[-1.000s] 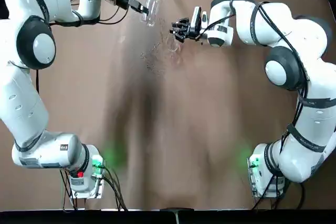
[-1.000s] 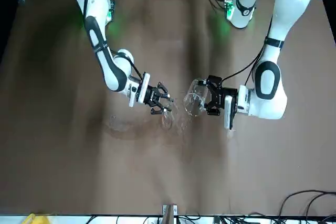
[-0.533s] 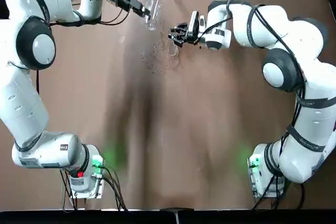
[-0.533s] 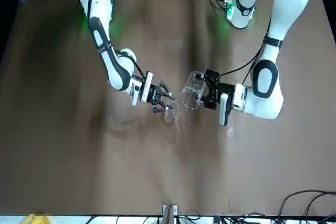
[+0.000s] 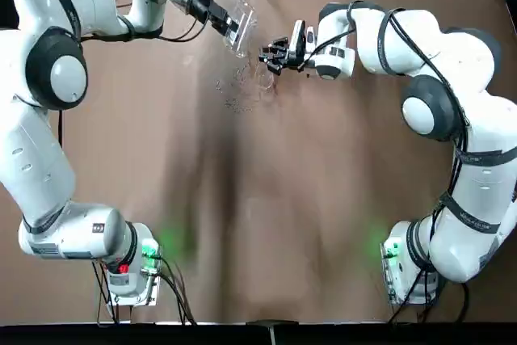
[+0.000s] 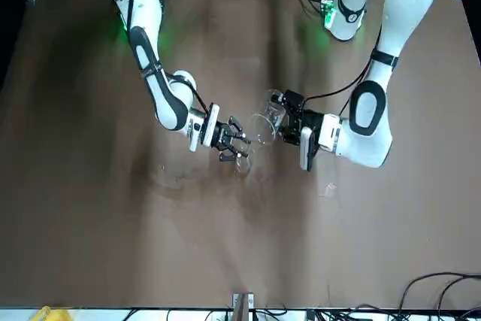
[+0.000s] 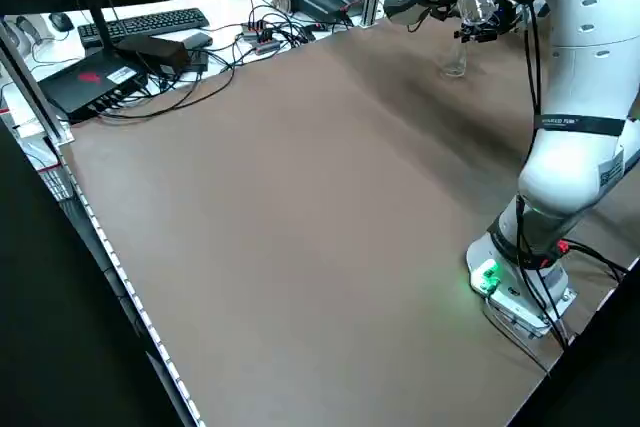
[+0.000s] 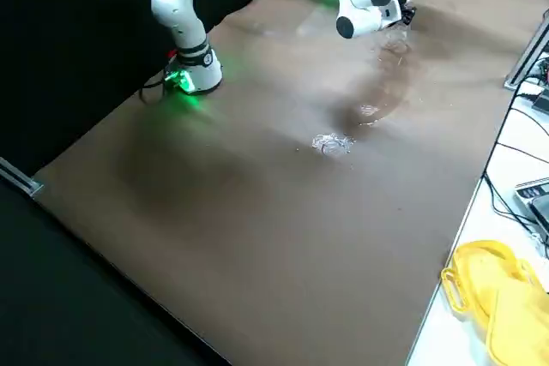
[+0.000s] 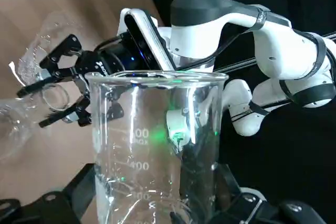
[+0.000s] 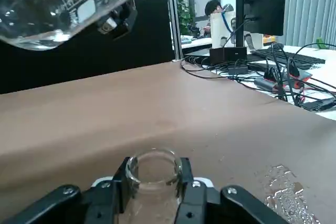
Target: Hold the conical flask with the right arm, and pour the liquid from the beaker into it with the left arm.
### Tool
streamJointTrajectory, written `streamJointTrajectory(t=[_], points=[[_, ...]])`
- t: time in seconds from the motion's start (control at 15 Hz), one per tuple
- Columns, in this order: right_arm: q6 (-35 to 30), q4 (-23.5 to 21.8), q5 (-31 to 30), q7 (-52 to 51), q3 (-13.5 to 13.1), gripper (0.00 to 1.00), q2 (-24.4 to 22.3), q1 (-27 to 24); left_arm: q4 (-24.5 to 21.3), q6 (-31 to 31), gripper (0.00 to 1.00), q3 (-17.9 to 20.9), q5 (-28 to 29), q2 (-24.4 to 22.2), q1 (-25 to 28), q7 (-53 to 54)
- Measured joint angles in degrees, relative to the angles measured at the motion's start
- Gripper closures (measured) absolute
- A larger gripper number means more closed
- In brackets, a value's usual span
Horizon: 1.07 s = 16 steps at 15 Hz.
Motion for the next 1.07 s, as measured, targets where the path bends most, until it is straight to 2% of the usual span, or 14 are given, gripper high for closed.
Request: streamJointTrajectory(t=[0.47, 1.07], points=[[0.1, 0.0, 0.2, -0.3, -0.1, 0.61, 0.0, 0.1, -0.7, 0.0, 0.04, 0.0, 0.0, 0.5, -2.3, -5.2], [0.3, 0.0, 0.2, -0.9, -0.1, 0.61, 0.8, 0.1, -0.7, 2.0, 0.04, 0.1, 0.0, 3.3, -3.1, -5.8]])
